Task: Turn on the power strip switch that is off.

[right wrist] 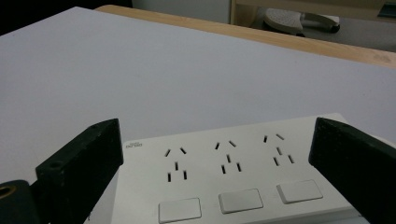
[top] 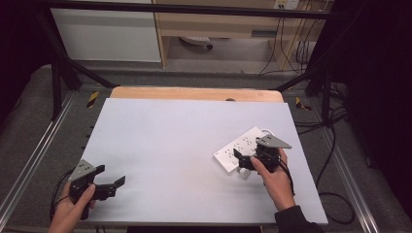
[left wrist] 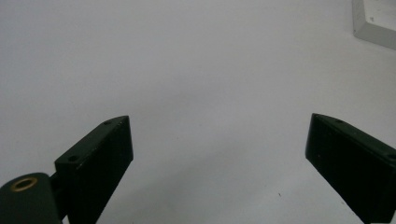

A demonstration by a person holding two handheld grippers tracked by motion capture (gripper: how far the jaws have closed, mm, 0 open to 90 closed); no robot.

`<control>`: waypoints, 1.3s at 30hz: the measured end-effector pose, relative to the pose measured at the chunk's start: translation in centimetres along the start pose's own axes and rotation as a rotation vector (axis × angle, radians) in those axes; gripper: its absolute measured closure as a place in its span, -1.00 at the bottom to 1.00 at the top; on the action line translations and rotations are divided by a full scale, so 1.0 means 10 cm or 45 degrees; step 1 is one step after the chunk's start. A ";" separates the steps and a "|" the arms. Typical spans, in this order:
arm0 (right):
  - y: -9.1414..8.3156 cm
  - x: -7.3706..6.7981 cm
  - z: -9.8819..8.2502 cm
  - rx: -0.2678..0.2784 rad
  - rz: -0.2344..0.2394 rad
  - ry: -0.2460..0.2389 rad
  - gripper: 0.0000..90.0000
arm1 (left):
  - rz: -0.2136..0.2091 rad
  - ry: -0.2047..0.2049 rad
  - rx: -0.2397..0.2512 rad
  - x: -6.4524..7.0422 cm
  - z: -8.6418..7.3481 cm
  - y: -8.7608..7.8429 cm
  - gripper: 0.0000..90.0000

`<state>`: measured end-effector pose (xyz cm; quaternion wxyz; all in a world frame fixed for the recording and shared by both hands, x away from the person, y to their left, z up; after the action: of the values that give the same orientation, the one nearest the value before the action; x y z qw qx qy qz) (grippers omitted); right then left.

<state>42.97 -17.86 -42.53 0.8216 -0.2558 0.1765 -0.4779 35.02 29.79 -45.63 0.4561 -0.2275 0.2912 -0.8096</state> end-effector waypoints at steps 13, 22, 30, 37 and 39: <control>-0.27 0.11 -0.02 0.019 -0.002 0.004 -0.92 | 0.002 -0.003 -0.001 0.00 0.00 0.00 -0.83; -0.51 0.28 -0.09 0.057 -0.019 0.049 -0.90 | 0.008 -0.003 0.002 0.00 0.00 -0.01 -0.83; -0.71 0.47 -0.22 0.080 -0.047 0.091 -0.89 | 0.011 -0.010 0.000 -0.01 -0.01 -0.01 -0.83; -0.77 0.61 -0.38 0.074 -0.072 0.133 -0.89 | 0.012 -0.015 0.002 0.00 0.00 -0.01 -0.83; -0.77 0.65 -0.43 0.066 -0.077 0.143 -0.89 | 0.013 -0.015 0.001 0.00 -0.01 -0.01 -0.83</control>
<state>38.44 -27.78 -41.79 0.8018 -0.2126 0.2022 -0.5206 34.95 29.81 -45.63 0.4619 -0.2308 0.2893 -0.8060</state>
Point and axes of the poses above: each handheld gripper's, and its own axes: y roughly forward along the jaws, z roughly out of its top, x roughly to its right, the point moved 5 cm from there along y, roughly forward along the jaws, and after that the axes turned 10 degrees about -x, right-handed, at the moved point
